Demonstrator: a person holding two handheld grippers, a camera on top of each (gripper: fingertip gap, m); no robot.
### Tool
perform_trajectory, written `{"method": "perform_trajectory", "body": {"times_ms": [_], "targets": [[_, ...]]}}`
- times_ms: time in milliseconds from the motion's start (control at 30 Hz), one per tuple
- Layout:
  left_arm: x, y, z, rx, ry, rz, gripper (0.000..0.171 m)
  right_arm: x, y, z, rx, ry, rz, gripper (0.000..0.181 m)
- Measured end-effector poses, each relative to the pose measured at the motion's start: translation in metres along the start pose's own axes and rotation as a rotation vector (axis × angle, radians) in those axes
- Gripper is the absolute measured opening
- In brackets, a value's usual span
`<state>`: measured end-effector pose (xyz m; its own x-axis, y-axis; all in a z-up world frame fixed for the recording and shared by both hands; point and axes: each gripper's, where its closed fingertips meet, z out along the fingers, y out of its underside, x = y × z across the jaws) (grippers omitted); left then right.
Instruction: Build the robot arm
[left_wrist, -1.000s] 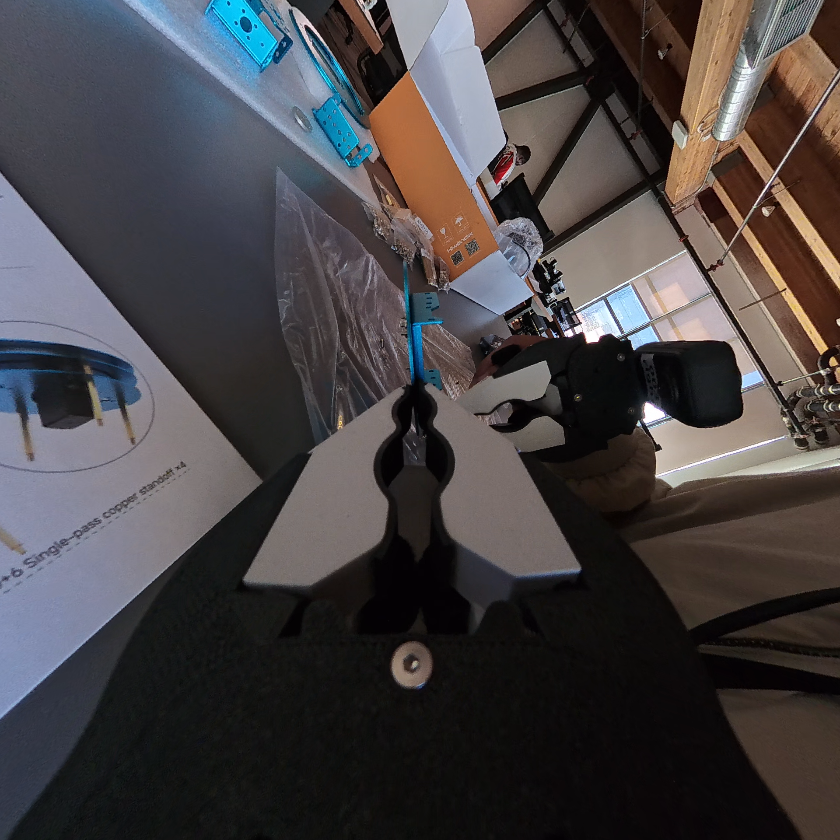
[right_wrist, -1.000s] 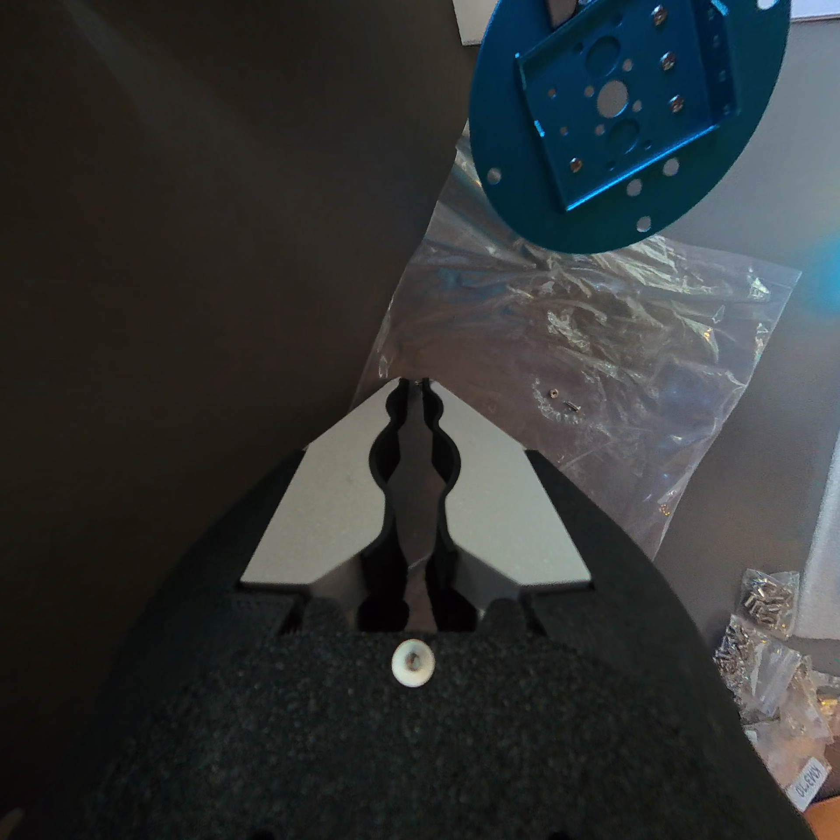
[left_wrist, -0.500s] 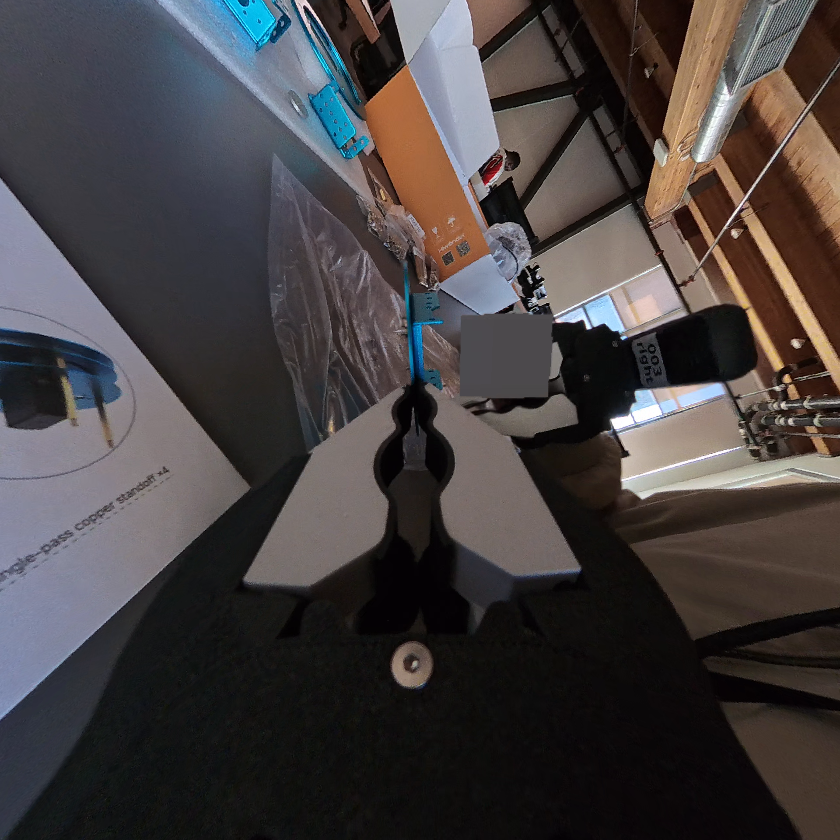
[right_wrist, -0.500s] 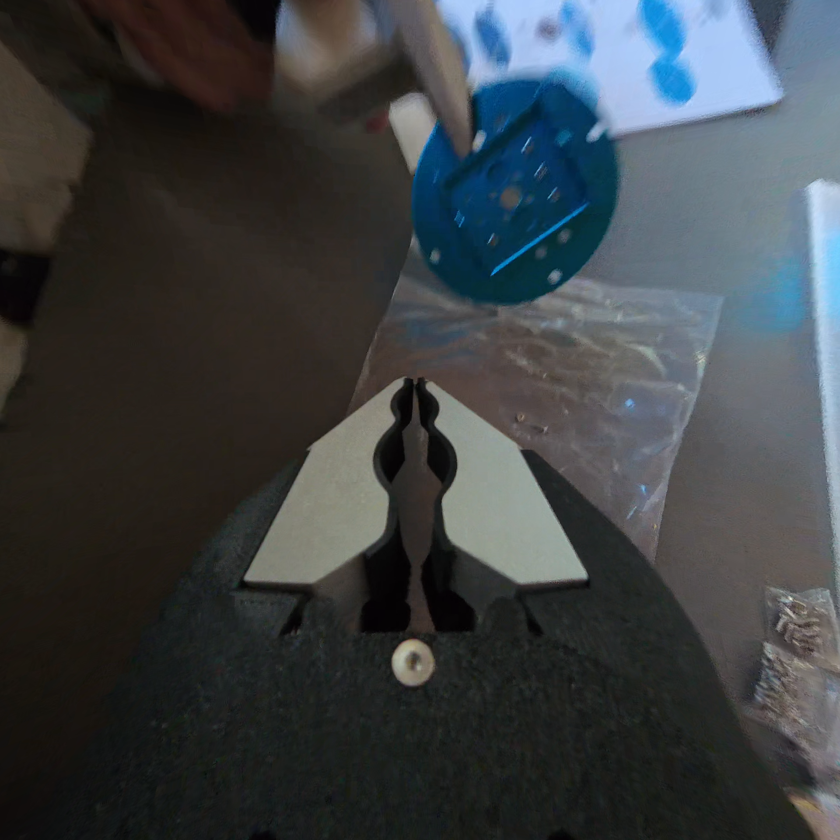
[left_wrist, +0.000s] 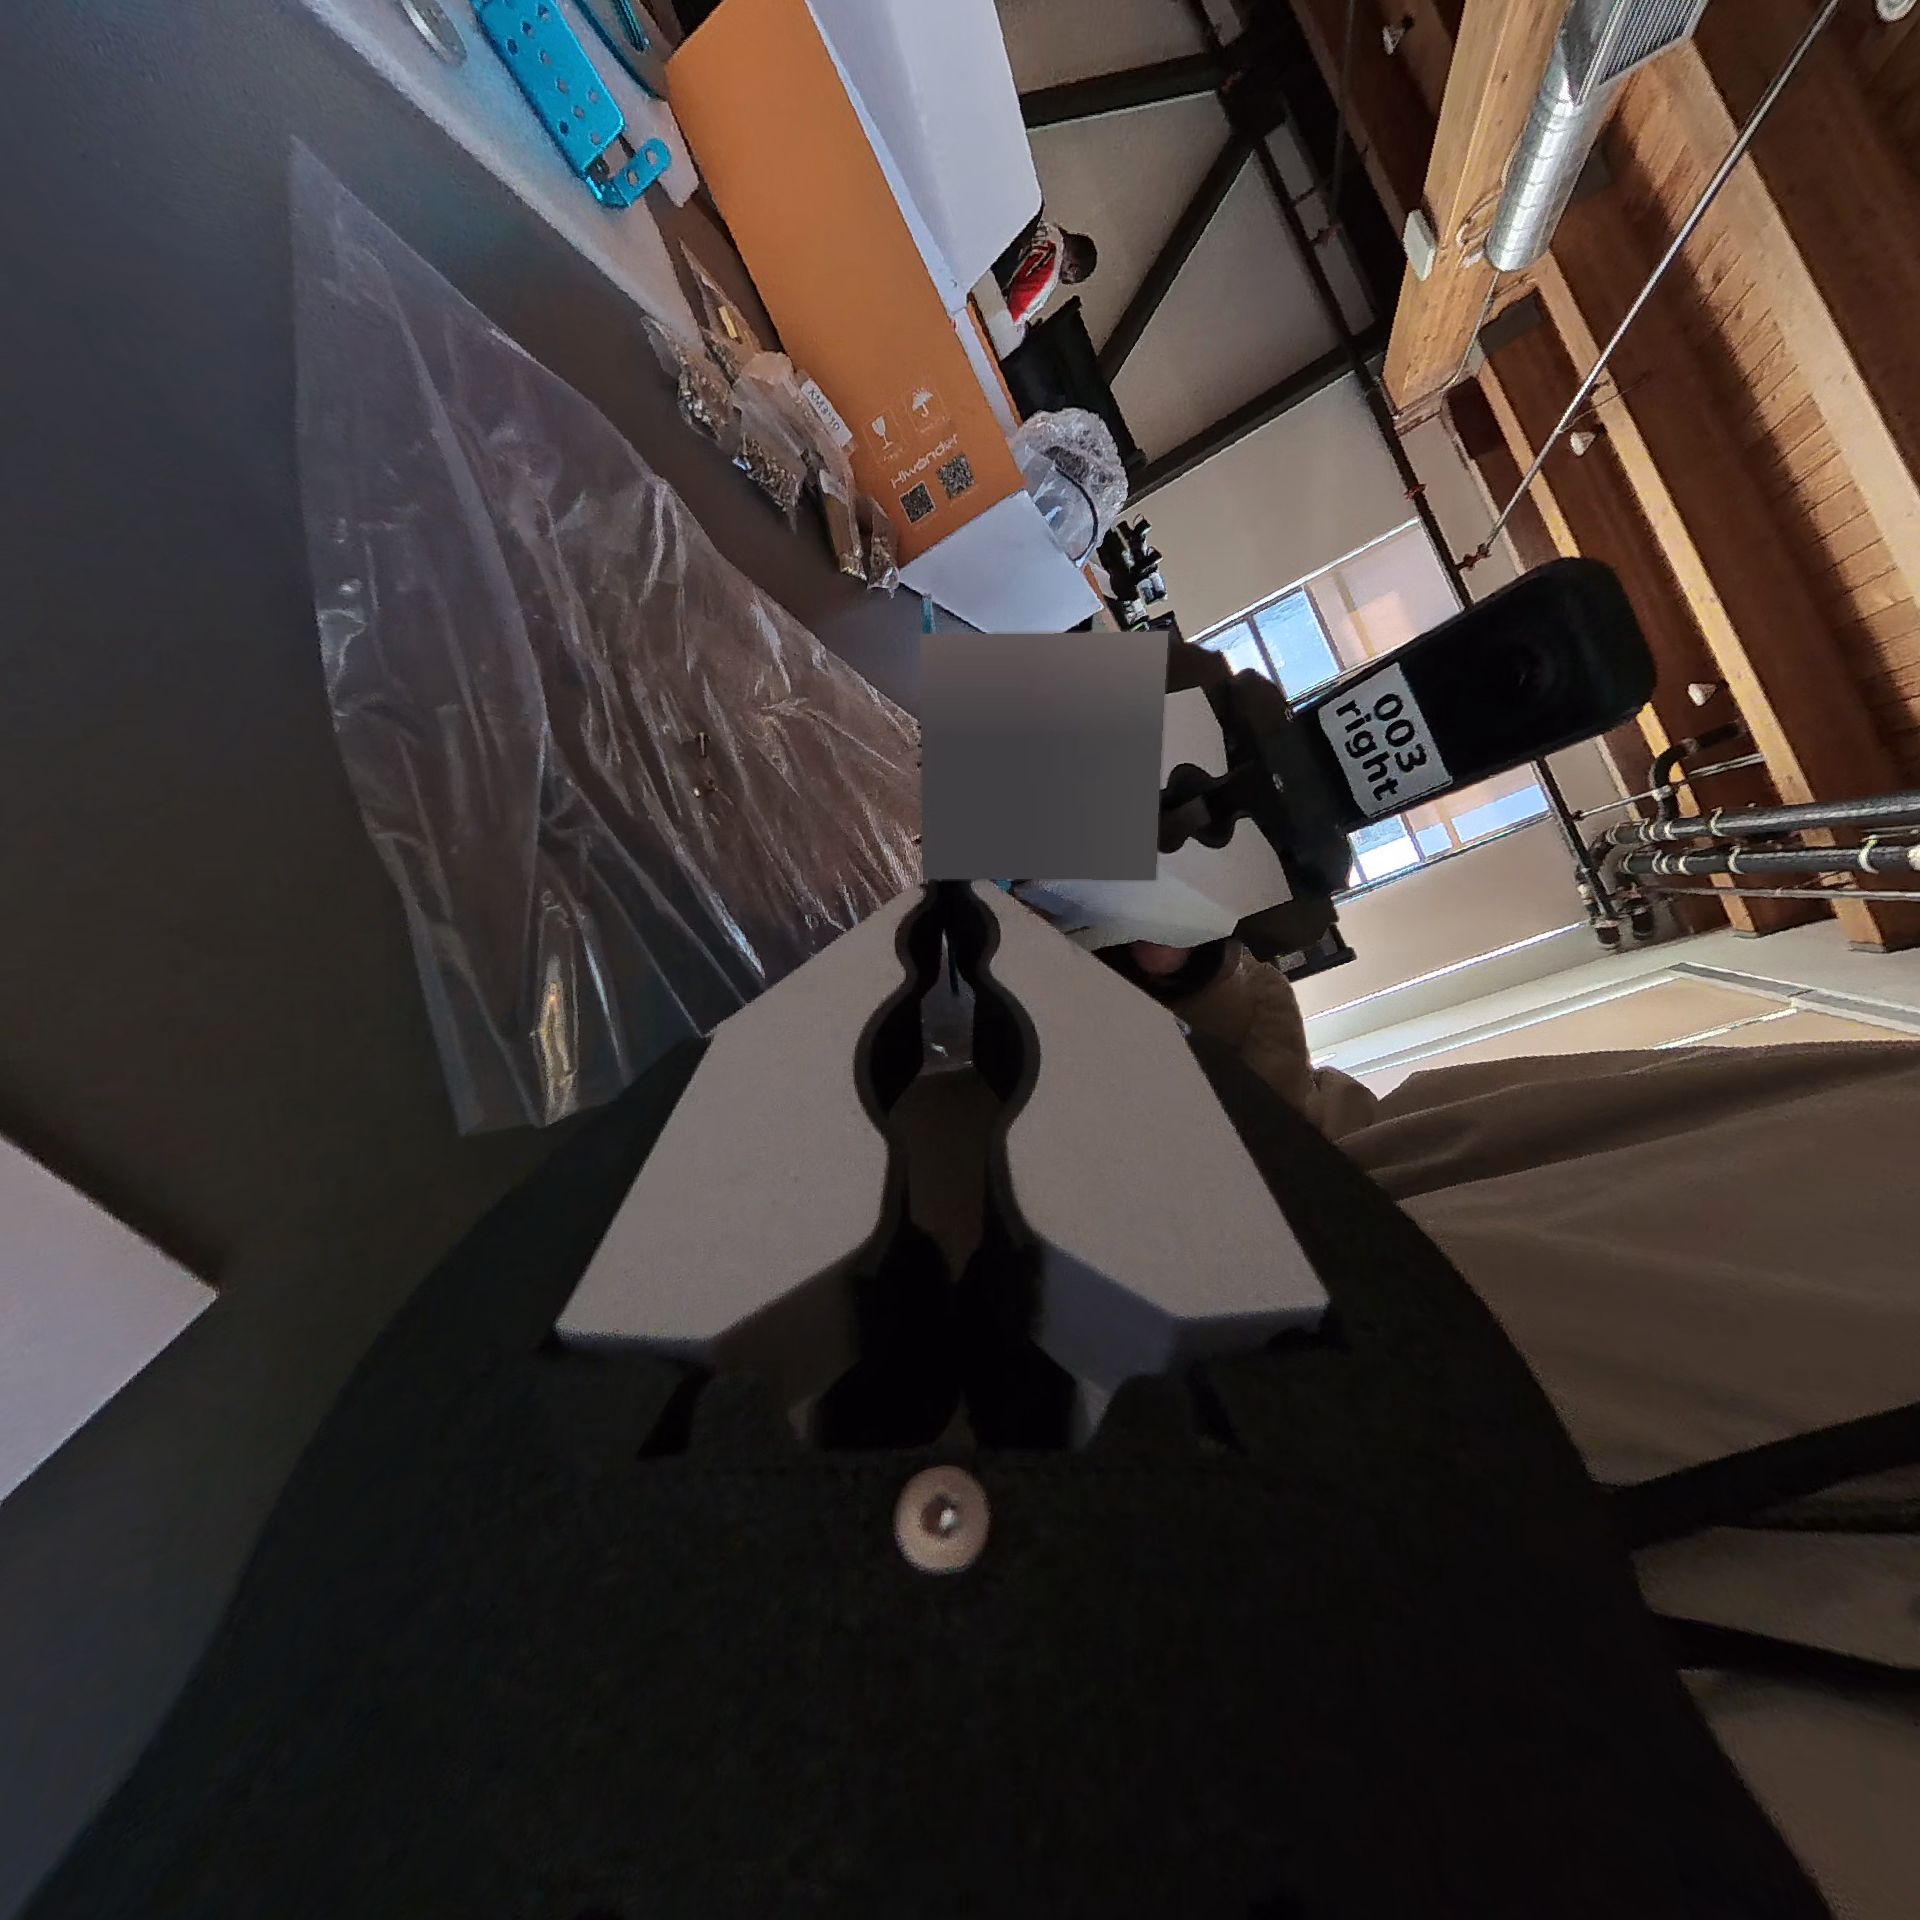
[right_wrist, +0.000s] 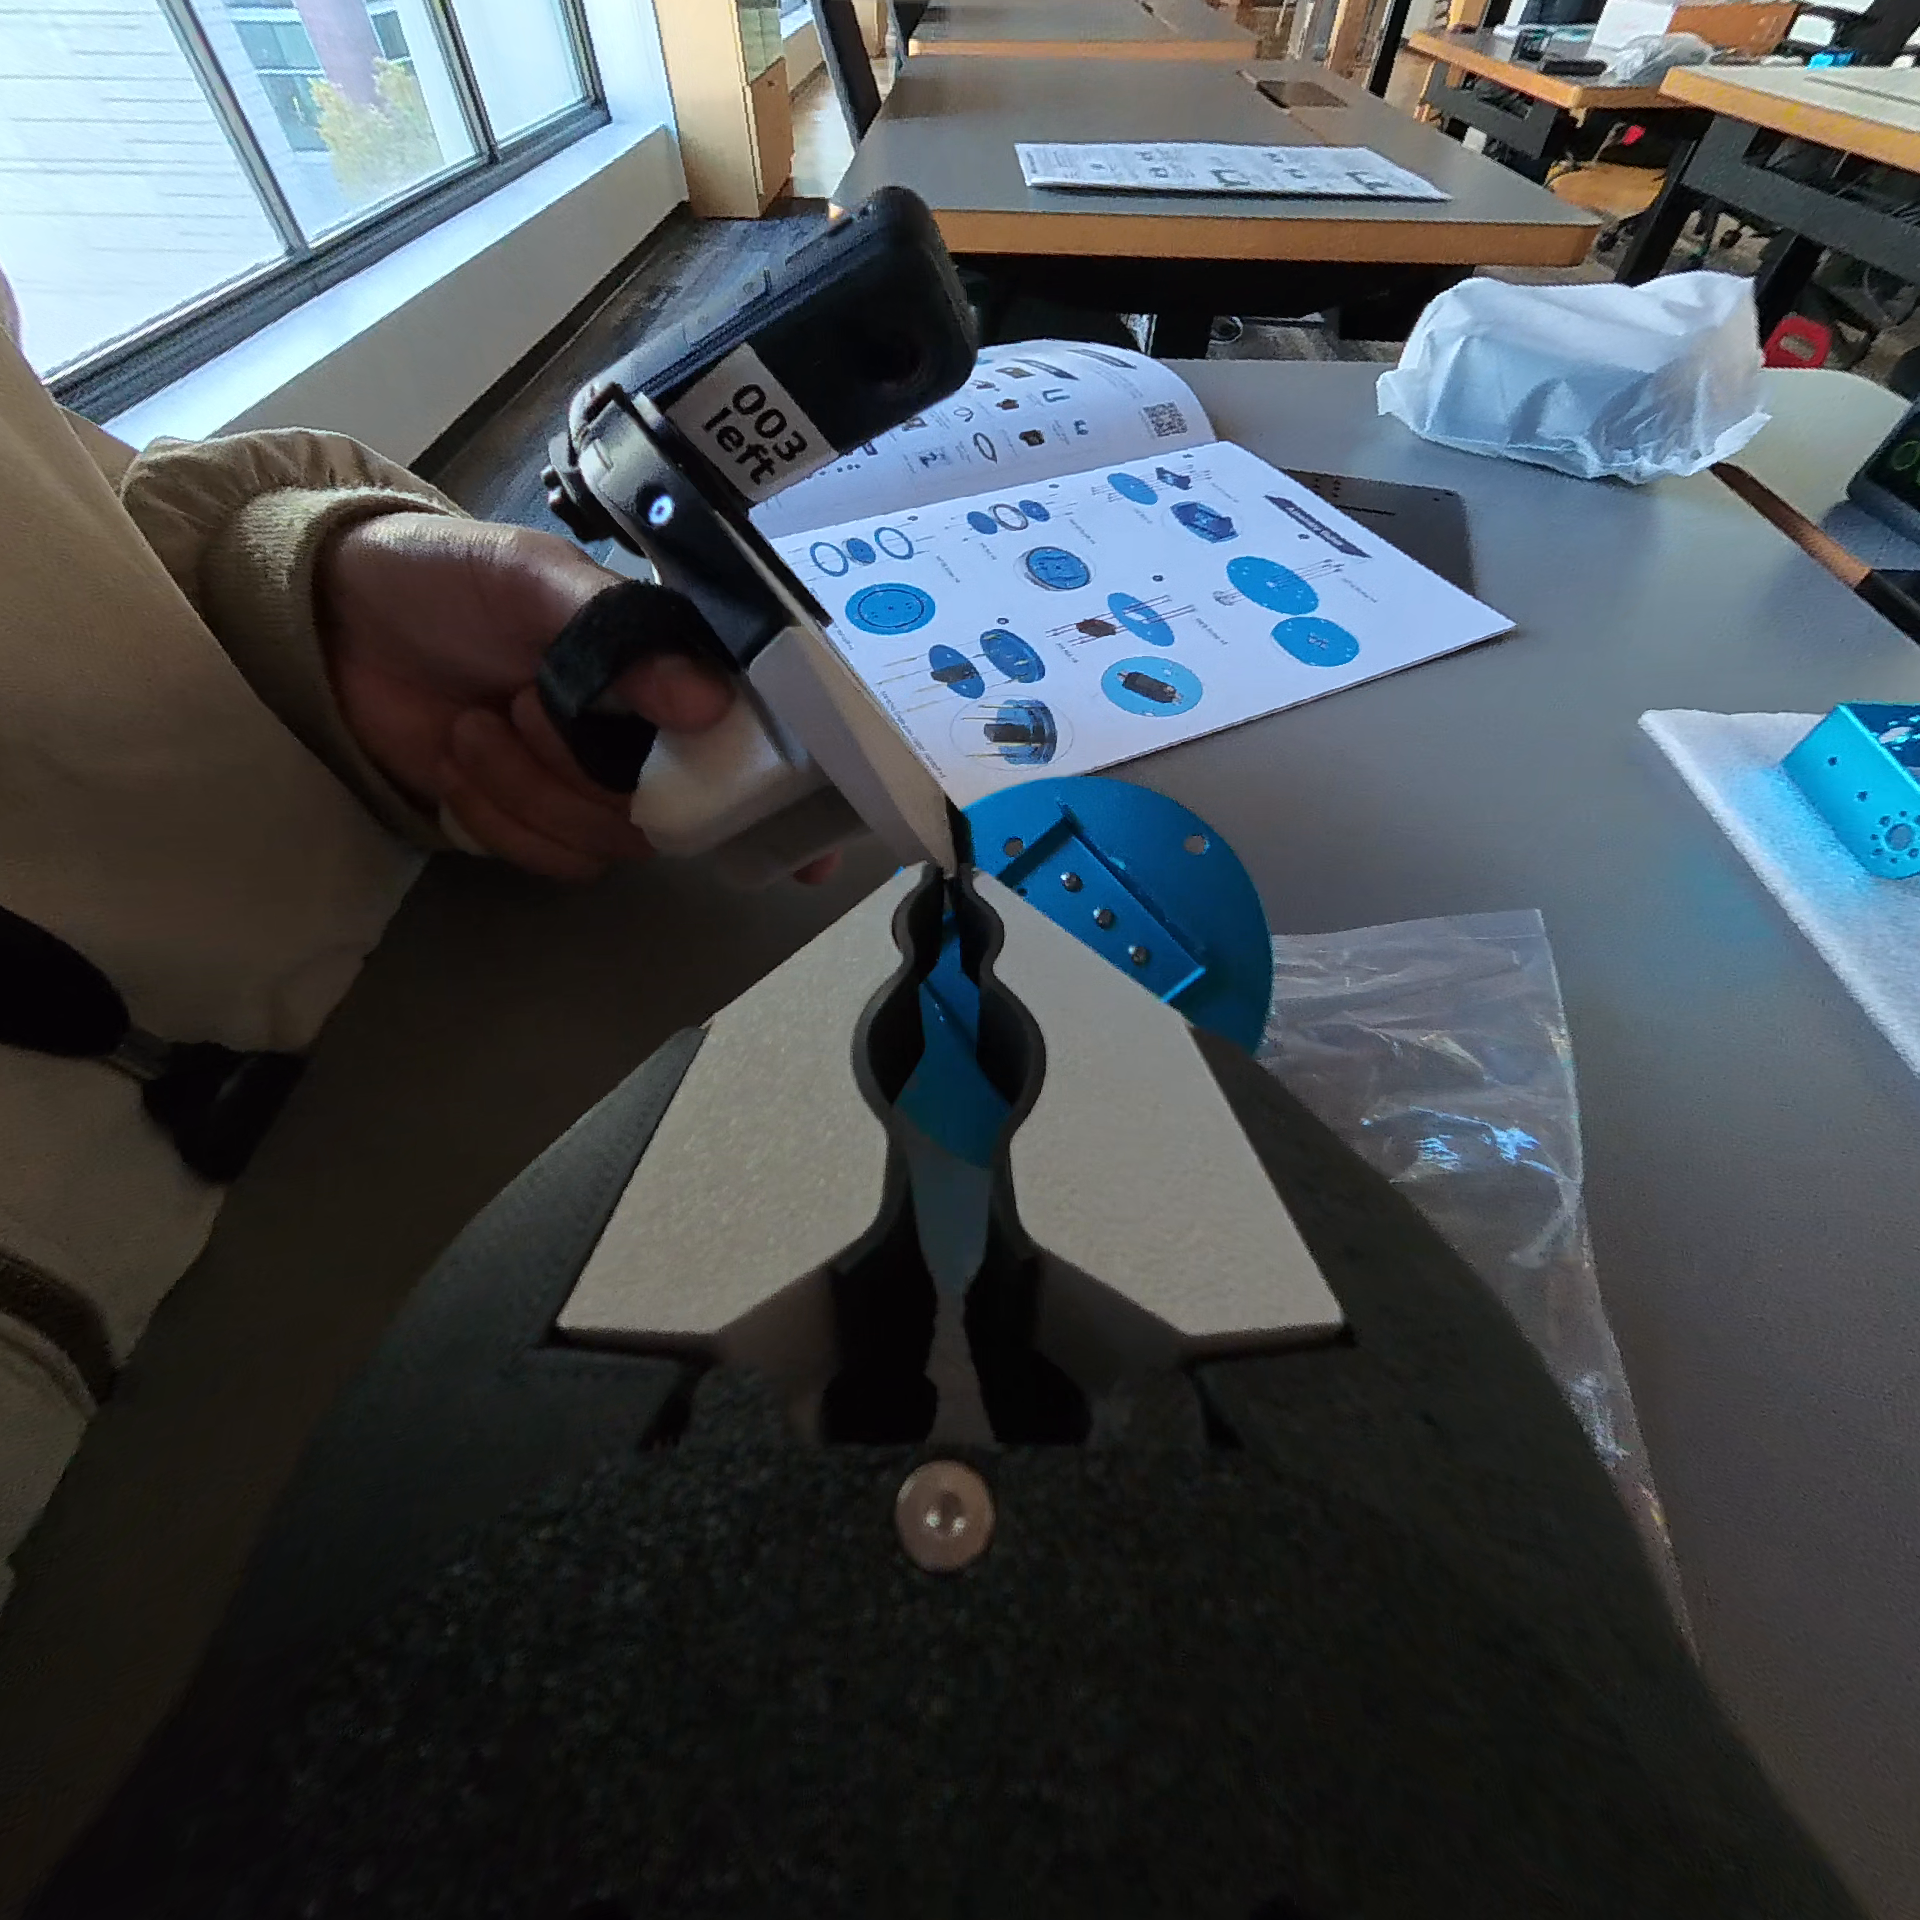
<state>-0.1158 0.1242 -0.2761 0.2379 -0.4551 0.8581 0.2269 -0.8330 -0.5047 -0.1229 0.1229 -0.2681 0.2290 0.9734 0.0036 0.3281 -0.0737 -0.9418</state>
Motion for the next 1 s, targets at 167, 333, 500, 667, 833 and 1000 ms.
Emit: {"method": "perform_trajectory", "body": {"times_ms": [167, 333, 500, 667, 833, 1000], "targets": [[0.001, 0.003, 0.003, -0.010, -0.008, 0.012, 0.000, -0.001, 0.003, 0.002, -0.023, -0.010, 0.013, 0.001], [-0.004, 0.004, 0.003, -0.014, -0.024, 0.008, 0.000, -0.003, 0.010, 0.003, -0.068, -0.017, -0.004, 0.001], [-0.006, 0.007, 0.005, -0.028, -0.026, -0.014, 0.000, -0.003, 0.015, 0.003, -0.115, 0.008, -0.074, 0.001], [-0.009, 0.010, 0.006, -0.043, -0.026, -0.040, 0.000, -0.003, 0.019, 0.003, -0.179, 0.042, -0.137, 0.002], [-0.009, 0.010, 0.007, -0.050, -0.022, -0.057, 0.000, -0.003, 0.023, 0.001, -0.244, 0.067, -0.180, 0.001], [-0.008, 0.006, 0.006, -0.029, -0.001, -0.077, 0.000, 0.002, 0.015, -0.005, -0.155, 0.094, -0.155, 0.001]]}}
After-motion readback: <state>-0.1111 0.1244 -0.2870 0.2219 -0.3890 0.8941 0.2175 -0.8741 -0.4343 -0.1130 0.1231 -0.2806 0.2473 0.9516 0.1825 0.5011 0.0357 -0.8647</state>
